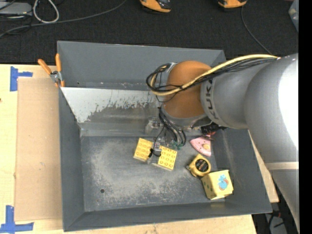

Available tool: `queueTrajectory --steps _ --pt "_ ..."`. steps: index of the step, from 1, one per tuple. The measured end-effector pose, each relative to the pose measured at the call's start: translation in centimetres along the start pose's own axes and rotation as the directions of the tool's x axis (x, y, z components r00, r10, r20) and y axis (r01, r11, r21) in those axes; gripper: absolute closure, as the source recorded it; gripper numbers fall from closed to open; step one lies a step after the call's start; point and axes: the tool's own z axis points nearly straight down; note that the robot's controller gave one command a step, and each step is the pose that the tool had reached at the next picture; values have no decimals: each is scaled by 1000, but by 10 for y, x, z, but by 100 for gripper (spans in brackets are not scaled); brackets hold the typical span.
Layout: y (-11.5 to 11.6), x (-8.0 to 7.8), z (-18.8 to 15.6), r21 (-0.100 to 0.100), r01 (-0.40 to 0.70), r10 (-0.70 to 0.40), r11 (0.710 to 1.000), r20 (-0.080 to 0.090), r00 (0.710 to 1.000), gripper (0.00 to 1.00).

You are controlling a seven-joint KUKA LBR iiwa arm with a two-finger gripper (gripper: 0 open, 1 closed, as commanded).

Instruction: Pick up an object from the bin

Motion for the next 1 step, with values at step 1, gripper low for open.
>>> queueTrajectory --steps 1 --pt "-24 8 9 -1 40 -40 999 -1 999 0"
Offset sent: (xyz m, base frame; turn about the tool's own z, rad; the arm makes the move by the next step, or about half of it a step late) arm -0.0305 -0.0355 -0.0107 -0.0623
